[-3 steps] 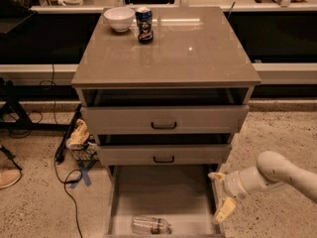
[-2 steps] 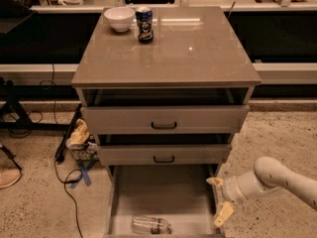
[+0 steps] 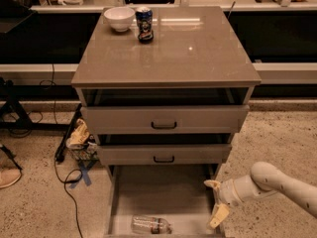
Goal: Pick water bottle from bottom drawer and place on counter
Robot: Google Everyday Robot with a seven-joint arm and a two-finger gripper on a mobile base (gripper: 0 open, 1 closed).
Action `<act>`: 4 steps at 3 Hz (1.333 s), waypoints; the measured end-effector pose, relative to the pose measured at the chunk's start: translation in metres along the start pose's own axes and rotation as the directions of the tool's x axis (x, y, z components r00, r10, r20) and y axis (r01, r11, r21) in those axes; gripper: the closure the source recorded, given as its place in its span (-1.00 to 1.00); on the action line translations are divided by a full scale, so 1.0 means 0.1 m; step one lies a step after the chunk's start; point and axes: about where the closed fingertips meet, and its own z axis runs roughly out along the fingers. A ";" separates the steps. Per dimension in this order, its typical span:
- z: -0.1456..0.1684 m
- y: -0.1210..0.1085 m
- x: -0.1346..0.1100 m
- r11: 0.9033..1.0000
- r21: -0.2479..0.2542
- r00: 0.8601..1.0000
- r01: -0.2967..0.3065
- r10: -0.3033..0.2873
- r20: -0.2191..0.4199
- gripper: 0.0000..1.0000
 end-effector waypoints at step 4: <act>1.71 -0.46 0.10 1.000 0.012 0.994 -0.014 0.013 0.105 -1.00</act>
Offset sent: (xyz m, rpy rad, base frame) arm 0.0821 0.0707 -0.0857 0.0846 -0.1075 -0.0011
